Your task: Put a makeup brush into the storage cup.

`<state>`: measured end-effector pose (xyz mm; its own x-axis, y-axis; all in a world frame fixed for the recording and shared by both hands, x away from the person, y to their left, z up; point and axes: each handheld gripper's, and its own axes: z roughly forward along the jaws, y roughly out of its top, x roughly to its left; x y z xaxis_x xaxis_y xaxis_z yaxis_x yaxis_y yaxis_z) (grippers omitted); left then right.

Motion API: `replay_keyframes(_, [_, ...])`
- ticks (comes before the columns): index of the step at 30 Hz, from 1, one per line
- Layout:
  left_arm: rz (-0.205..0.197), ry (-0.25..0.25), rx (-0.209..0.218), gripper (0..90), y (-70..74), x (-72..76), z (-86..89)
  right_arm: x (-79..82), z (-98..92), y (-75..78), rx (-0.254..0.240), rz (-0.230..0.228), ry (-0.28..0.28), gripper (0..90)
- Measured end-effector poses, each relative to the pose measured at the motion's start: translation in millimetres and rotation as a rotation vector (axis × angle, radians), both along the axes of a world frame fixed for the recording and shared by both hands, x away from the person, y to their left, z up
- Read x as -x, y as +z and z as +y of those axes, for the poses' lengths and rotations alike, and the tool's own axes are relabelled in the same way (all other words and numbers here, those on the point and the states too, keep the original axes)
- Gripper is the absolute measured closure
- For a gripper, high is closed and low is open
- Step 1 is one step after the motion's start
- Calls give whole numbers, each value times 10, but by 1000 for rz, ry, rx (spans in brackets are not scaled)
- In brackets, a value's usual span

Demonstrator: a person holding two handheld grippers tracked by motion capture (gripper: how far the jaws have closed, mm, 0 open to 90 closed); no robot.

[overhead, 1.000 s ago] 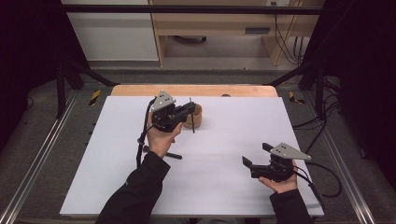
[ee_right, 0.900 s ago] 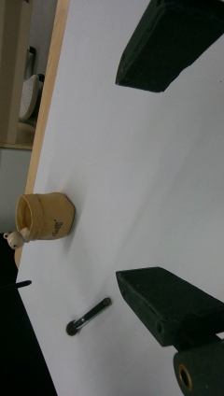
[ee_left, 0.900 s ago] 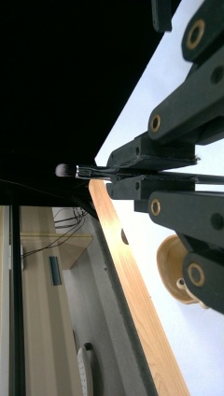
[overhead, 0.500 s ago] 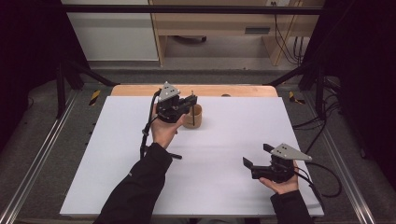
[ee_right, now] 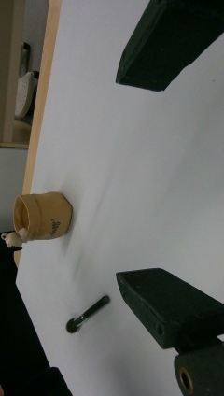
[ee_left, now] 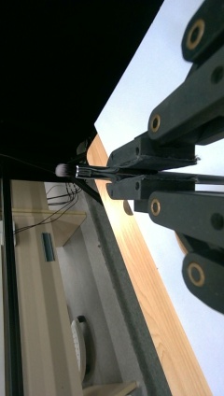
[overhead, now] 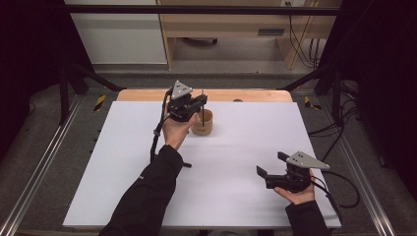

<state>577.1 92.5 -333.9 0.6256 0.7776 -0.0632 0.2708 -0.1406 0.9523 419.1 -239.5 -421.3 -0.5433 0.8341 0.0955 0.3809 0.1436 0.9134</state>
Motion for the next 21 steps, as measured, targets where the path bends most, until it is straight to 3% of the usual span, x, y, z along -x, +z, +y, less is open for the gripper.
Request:
replay_keyframes(19, [7, 56, -16, 849, -17, -282, -41, -6, -9, 4, -2, -3, -2, 62])
replay_keyframes(21, [8, 62, -18, 849, -37, -308, -41, -4, 7, 5, -21, 3, -3, 62])
